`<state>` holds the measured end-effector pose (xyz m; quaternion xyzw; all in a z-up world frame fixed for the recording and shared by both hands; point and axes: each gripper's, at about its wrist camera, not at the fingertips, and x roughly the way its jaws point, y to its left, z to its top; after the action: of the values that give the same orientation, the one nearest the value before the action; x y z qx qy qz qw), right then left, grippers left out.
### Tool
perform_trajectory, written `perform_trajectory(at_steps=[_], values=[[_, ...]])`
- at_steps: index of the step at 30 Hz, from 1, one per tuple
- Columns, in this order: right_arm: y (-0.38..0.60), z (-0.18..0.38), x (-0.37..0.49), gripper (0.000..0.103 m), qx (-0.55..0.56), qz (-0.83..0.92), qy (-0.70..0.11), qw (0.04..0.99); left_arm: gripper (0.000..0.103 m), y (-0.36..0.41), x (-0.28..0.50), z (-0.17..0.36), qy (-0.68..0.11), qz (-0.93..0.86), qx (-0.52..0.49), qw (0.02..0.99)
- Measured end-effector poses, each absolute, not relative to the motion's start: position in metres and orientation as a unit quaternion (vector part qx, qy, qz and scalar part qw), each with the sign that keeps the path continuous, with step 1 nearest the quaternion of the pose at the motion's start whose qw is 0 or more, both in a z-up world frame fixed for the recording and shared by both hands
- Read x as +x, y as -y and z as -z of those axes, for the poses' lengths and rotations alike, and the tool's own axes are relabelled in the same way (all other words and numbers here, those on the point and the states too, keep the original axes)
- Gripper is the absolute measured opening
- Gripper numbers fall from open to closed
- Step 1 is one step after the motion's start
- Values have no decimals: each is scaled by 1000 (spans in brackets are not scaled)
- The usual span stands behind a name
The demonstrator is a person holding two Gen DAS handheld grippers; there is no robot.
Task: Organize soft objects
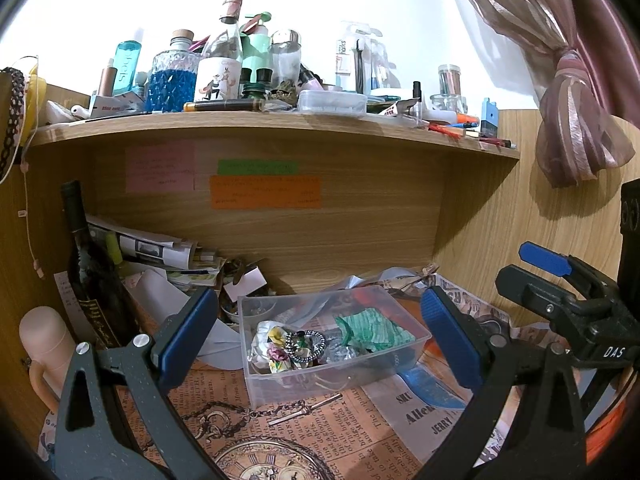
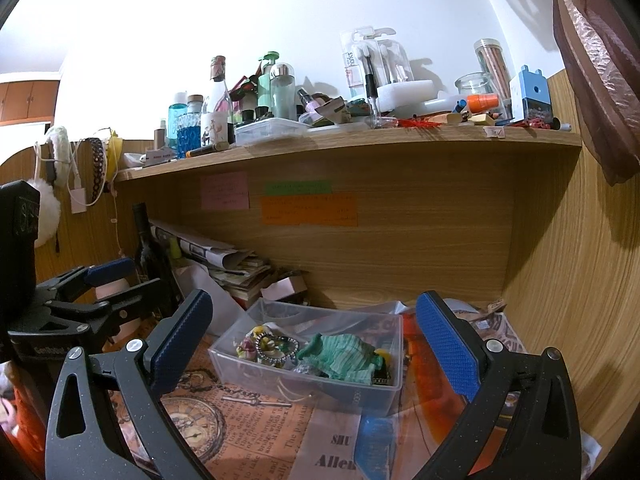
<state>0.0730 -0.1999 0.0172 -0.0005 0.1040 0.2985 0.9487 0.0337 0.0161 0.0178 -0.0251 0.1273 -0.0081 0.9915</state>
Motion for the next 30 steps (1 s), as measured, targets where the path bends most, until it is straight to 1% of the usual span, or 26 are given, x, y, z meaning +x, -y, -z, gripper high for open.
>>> perform_trajectory(at_steps=[30], values=[[201, -17, 73, 103, 5, -298, -104, 949, 103, -16, 36, -16, -128, 15, -26, 991]])
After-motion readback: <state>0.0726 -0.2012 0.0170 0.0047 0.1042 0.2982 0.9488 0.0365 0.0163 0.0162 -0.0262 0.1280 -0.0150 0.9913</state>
